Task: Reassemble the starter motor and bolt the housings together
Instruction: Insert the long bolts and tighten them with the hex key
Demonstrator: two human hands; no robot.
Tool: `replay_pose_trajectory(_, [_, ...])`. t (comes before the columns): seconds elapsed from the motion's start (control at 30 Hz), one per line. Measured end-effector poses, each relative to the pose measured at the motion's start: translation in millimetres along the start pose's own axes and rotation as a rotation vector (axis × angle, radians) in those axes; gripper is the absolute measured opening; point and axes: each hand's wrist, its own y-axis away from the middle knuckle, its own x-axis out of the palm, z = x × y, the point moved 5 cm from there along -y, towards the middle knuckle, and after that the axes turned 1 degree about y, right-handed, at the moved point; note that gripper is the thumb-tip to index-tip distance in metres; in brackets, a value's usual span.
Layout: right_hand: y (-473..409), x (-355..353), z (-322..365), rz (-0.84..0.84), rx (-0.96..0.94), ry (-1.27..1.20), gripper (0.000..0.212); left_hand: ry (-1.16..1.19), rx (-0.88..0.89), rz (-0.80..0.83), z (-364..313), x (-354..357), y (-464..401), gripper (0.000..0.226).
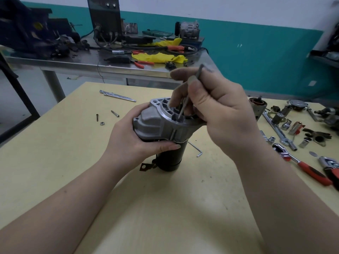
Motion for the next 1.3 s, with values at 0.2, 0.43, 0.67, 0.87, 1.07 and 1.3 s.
replay_pose_trajectory(0.2, [-2.4,-6.1,-3.0,-0.001,0.052,-0.087,0.013,-0.004,-0.004,0.003,-0.5,-0.2,0.3,0.085])
replay_pose_trajectory(0.43, [-0.2,-0.6,-5.3,-0.164,-0.015,-0.034,0.012,-0.032,0.004,-0.024,-3.1,1.1,0.1,0.081])
replay_pose_trajectory(0.67, [-0.1,-3.3,-6.8,0.042,0.004,-0.005,0.027,-0.023,0.001,-0.002,0.9,0.3,0.7,0.084])
replay_pose_trajectory(0.87, [-3.7,-5.5,-7.3,-0.135,0.051,-0.008,0.021,-0.037,-0.009,-0.014,-2.3,0.0,0.9,0.083])
replay_pose_trajectory(1.07, [-1.1,-3.9,-7.0,-0.144,0.015,0.031,0.023,-0.039,-0.001,-0.019,-0.7,0.4,1.0,0.082])
replay_pose_trajectory(1.3, [-0.5,-3.5,-4.2,-0.026,0.015,-0.033,0.021,-0.035,-0.013,-0.014,2.8,0.6,0.9,0.087])
